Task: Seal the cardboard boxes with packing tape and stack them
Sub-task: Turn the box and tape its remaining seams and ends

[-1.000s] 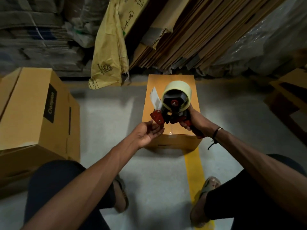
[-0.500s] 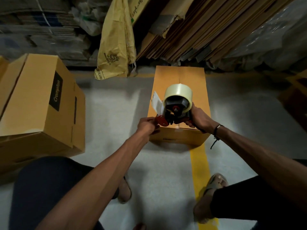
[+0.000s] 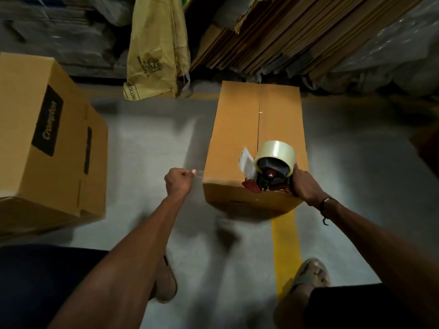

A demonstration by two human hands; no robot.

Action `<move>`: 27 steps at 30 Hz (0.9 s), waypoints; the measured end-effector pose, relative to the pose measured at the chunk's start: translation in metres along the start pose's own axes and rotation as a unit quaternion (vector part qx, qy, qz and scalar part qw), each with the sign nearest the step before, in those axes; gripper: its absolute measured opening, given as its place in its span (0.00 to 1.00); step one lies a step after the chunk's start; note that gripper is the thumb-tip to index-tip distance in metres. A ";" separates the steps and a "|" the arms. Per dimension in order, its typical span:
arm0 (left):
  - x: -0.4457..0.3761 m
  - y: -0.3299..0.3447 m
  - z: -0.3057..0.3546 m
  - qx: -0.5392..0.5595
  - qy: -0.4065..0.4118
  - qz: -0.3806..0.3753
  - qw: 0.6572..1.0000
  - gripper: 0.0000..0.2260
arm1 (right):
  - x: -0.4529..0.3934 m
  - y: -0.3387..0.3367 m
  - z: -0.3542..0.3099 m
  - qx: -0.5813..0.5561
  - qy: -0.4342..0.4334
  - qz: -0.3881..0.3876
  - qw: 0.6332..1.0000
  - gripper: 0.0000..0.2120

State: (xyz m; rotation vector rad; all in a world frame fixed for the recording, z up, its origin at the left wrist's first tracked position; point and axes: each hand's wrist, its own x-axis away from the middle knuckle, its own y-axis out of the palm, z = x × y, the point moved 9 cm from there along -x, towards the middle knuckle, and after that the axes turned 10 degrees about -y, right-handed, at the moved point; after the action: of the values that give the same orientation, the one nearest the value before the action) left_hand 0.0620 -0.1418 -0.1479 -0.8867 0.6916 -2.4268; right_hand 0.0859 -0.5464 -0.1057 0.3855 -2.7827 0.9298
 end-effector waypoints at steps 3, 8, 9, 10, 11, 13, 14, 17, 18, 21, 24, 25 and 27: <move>-0.008 0.009 -0.015 -0.004 -0.011 -0.001 1.000 0.14 | -0.010 0.009 0.012 0.046 -0.024 -0.021 0.998 0.39; -0.014 0.019 -0.023 -0.022 -0.011 -0.016 1.000 0.13 | -0.012 0.010 0.016 0.086 -0.034 0.006 0.996 0.29; -0.015 0.021 -0.023 -0.021 -0.009 -0.015 1.000 0.12 | -0.012 0.011 0.017 0.090 -0.035 0.009 0.995 0.28; -0.015 0.022 -0.023 -0.022 -0.010 -0.014 1.000 0.11 | -0.012 0.012 0.019 0.101 -0.036 0.011 0.994 0.29; -0.016 0.023 -0.023 -0.025 -0.009 -0.013 1.000 0.11 | -0.014 0.014 0.021 0.110 -0.039 0.007 0.993 0.30; -0.017 0.026 -0.023 -0.031 -0.005 -0.012 0.999 0.11 | -0.016 0.015 0.026 0.125 -0.032 0.003 0.992 0.30; -0.017 0.028 -0.024 -0.032 -0.006 -0.012 0.999 0.12 | -0.018 0.015 0.028 0.126 -0.028 0.004 0.992 0.29; -0.019 0.032 -0.029 -0.034 -0.011 -0.016 0.999 0.12 | -0.022 0.016 0.033 0.110 -0.015 0.000 0.994 0.32; -0.019 0.034 -0.030 -0.032 -0.011 -0.018 0.999 0.12 | -0.023 0.015 0.035 0.112 -0.013 0.000 0.994 0.33; -0.022 0.040 -0.037 -0.027 -0.018 -0.024 0.999 0.12 | -0.025 0.015 0.039 0.132 -0.007 0.000 0.991 0.32; -0.023 0.044 -0.042 -0.009 -0.041 -0.027 0.999 0.12 | -0.026 0.016 0.039 0.135 0.009 0.003 0.991 0.24; -0.024 0.047 -0.046 -0.007 -0.054 -0.033 0.998 0.12 | -0.027 0.016 0.039 0.139 0.010 0.004 0.990 0.23; -0.022 0.050 -0.056 -0.017 -0.081 -0.044 0.996 0.07 | -0.026 0.018 0.042 0.142 0.021 -0.005 0.990 0.23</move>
State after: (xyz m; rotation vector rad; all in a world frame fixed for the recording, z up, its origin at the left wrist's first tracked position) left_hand 0.0511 -0.1508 -0.2250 -1.1343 0.6474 -2.3927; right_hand 0.1013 -0.5537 -0.1554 0.4154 -2.6107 1.3216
